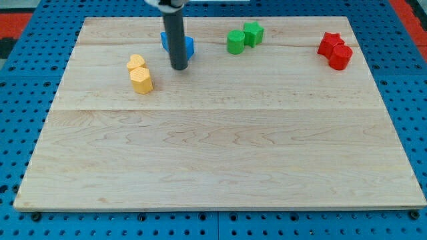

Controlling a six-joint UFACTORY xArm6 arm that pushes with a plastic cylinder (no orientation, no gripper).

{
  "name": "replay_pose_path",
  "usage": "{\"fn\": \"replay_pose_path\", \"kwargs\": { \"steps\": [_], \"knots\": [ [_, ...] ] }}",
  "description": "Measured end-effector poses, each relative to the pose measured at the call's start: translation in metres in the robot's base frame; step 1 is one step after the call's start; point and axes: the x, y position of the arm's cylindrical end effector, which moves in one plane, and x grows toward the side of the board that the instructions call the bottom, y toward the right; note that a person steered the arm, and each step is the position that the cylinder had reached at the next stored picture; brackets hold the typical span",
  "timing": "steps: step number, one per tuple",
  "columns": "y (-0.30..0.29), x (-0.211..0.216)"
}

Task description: Place the green blocks close to the blue cube

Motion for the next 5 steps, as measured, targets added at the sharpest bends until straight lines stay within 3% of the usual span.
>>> {"fn": "replay_pose_path", "kwargs": {
  "steps": [1,2,3,4,5],
  "knots": [
    [0.061,0.014],
    [0.179,-0.02],
    [0.259,-0.096],
    [0.226,-0.125],
    [0.145,-0.079]
  ]
}}
